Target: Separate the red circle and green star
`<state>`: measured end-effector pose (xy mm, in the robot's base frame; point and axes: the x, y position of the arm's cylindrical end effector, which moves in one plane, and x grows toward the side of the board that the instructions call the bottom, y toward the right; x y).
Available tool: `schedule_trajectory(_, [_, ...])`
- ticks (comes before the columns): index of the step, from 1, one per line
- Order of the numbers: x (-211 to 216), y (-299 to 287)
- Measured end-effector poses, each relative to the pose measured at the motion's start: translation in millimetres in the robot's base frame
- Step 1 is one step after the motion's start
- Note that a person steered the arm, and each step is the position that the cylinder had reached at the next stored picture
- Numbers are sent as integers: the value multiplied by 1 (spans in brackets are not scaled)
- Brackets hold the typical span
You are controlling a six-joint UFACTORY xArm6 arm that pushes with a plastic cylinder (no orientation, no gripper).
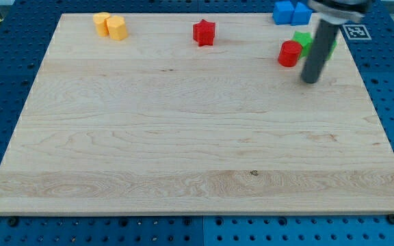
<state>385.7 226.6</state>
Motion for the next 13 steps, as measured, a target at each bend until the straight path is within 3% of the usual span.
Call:
schedule_trajectory(1, [0,33])
schedule_trajectory(6, [-29,-31])
schedule_trajectory(8, [-45,-21])
schedule_trajectory(11, [-89,-54])
schedule_trajectory(12, [-60,-53])
schedule_trajectory(13, [-63,-62])
